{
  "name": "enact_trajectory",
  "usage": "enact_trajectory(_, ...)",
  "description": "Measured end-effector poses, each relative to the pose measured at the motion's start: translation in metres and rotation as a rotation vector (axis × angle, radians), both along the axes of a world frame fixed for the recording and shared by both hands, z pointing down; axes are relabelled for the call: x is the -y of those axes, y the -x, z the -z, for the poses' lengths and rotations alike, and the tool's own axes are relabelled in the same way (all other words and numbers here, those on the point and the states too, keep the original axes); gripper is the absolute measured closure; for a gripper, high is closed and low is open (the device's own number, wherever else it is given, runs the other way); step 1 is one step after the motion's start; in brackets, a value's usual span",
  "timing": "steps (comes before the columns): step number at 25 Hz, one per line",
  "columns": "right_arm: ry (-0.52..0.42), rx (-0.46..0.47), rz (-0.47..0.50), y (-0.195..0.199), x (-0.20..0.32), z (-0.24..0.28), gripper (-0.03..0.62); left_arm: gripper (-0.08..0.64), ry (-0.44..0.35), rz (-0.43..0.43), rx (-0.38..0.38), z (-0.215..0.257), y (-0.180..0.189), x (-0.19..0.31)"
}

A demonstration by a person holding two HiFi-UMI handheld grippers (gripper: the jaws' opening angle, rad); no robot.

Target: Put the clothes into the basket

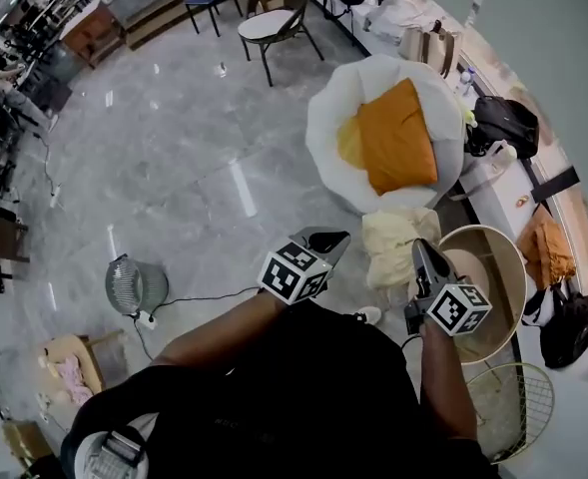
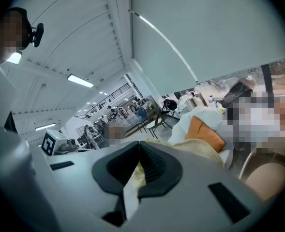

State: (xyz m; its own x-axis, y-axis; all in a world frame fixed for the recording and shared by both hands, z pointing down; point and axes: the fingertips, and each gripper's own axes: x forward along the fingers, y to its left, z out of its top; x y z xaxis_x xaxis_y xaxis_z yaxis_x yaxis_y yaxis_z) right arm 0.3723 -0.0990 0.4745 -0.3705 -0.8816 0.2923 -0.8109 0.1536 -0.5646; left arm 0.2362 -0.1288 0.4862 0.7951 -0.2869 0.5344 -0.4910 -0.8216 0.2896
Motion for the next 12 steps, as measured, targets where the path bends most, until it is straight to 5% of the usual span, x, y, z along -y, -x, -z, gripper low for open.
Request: enact_trajectory(12, 0.002, 0.064, 0.245, 0.169, 0.050, 0.020, 0.571, 0.560, -0.013, 0.220, -0.050, 0.009, 0.152, 0.022)
